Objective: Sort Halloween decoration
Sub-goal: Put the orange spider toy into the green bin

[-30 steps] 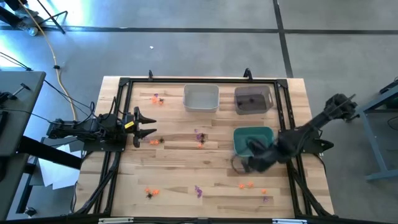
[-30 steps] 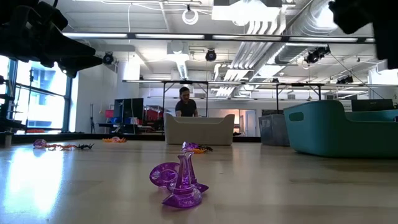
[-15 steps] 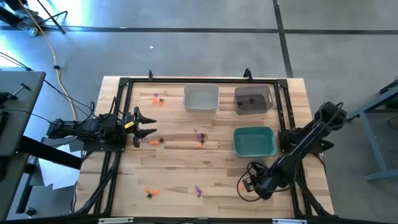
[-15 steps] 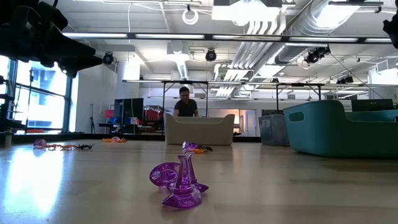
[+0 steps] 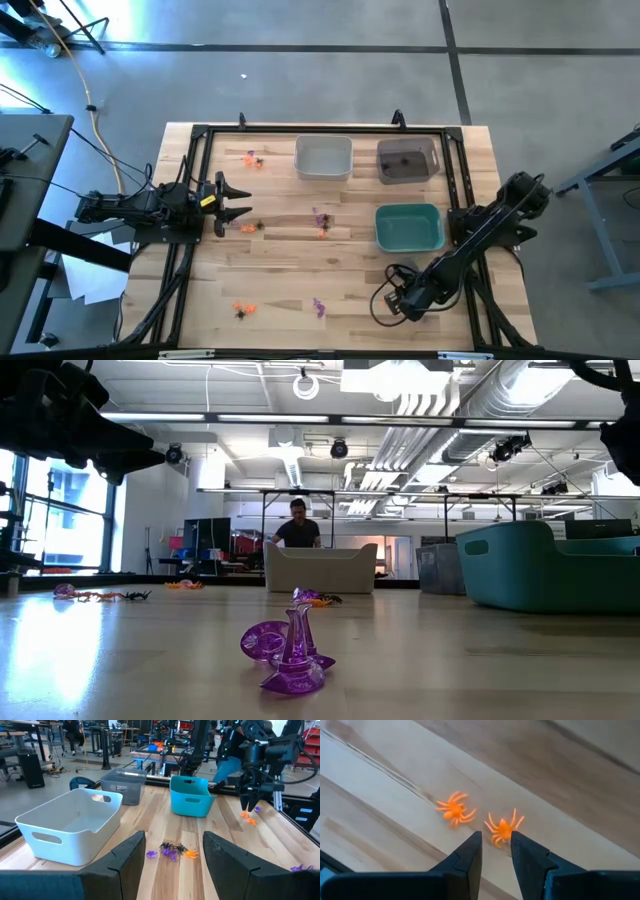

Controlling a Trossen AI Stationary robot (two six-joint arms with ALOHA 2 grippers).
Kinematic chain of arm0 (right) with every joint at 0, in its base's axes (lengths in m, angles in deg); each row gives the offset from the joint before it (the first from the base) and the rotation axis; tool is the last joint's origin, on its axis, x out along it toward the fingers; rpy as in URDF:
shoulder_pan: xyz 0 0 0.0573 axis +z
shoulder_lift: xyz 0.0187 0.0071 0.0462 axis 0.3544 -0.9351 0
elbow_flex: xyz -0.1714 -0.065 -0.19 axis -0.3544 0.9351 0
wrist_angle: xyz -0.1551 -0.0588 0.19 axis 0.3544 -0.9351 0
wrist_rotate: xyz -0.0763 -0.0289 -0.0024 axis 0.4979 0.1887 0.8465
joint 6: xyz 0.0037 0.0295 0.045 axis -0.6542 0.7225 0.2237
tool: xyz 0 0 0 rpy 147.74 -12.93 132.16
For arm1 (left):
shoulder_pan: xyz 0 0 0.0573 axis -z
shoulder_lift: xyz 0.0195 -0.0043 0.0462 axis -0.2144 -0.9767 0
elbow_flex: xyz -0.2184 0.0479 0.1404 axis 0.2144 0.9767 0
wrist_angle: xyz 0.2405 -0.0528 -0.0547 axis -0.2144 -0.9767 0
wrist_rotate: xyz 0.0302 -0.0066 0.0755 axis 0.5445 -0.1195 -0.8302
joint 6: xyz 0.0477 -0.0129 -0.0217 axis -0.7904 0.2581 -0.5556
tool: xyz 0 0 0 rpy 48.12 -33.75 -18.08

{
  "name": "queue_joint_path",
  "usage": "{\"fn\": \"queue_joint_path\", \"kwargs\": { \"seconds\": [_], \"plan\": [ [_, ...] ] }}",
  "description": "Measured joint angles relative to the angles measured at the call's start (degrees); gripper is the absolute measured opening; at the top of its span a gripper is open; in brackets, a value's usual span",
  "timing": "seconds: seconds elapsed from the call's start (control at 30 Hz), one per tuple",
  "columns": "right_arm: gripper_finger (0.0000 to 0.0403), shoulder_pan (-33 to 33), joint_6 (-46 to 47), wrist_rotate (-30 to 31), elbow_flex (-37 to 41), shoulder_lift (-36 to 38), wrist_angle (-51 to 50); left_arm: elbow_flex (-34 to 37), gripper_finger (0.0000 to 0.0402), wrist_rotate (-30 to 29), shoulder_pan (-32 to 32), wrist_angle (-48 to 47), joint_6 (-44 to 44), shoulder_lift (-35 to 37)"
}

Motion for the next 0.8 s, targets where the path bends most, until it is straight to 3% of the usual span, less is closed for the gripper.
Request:
{"fn": "queue_joint_path", "kwargs": {
  "seconds": [0.3,0.5,0.67,0.8],
  "plan": [
    [0.0154,0.0,0.0,-1.0,-0.1,-3.3,0.1,0.0,0.0186,0.0,0.0,0.0,0.0,0.0],
    [0.0162,-0.1,-0.5,-0.9,-0.3,-5.6,0.0,0.0,0.0186,0.0,0.0,0.0,0.0,0.0],
    [0.0145,-0.8,-0.4,-1.5,-0.3,-5.7,-0.1,0.0,0.0186,0.0,0.0,0.0,0.0,0.0],
    [0.0101,-0.9,-0.5,-1.6,-0.2,-5.7,-0.6,0.0,0.0186,0.0,0.0,0.0,0.0,0.0]
  ]
}}
